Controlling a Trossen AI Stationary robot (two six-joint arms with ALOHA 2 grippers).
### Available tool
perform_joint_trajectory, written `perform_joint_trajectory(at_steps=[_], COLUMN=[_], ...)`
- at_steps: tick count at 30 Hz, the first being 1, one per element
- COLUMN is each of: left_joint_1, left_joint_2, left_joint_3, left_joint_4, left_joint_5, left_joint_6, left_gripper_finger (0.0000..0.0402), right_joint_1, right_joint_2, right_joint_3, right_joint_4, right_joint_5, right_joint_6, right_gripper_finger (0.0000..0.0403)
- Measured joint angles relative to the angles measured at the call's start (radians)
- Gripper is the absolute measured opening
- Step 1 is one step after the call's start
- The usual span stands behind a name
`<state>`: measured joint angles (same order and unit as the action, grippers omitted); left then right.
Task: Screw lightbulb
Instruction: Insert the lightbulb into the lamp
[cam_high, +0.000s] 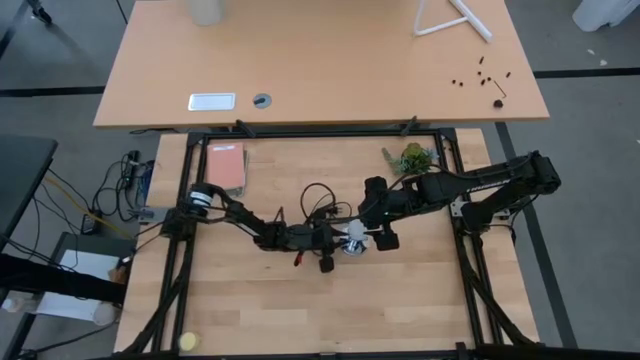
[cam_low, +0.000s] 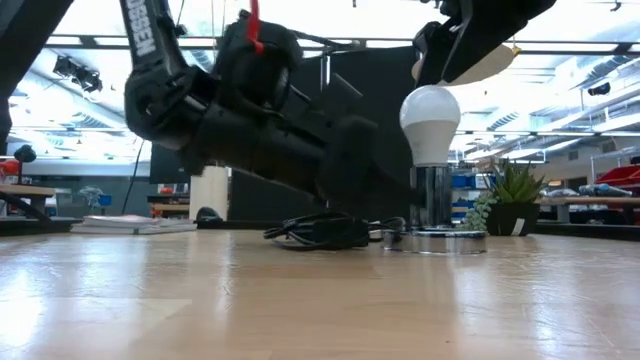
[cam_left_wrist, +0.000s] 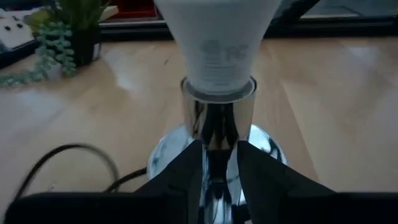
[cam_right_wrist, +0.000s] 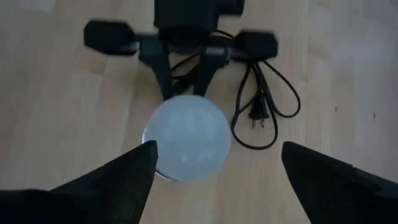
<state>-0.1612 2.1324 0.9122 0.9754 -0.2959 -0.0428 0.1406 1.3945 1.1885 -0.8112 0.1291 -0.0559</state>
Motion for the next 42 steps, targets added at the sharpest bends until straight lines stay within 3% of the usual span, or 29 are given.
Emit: perform_joint_trajectory(at_steps=[9,24,42], left_joint_1=[0.0,0.002,0.037], left_joint_2=[0.068,0.068,0.077], left_joint_3=[0.095,0.096,0.135], left_joint_4=[-0.019,0.023,0.036], left_joint_5=[0.002,-0.006,-0.006], left_joint_6=[0.008,0.011,0.015], left_gripper_finger=[0.0103,0.0103,0.0103], right_joint_1=[0.0,0.0,-0.027], right_joint_2=[0.0,-0.001,-0.001], right_joint_3=[0.029,0.093,0.093], right_joint_4=[-0.11,-0.174,-0.204], right_joint_5=[0.004,0.007,-0.018], right_joint_6=[0.01,0.011,-0.035], right_gripper_finger=[0.0351,0.0347,0.0374])
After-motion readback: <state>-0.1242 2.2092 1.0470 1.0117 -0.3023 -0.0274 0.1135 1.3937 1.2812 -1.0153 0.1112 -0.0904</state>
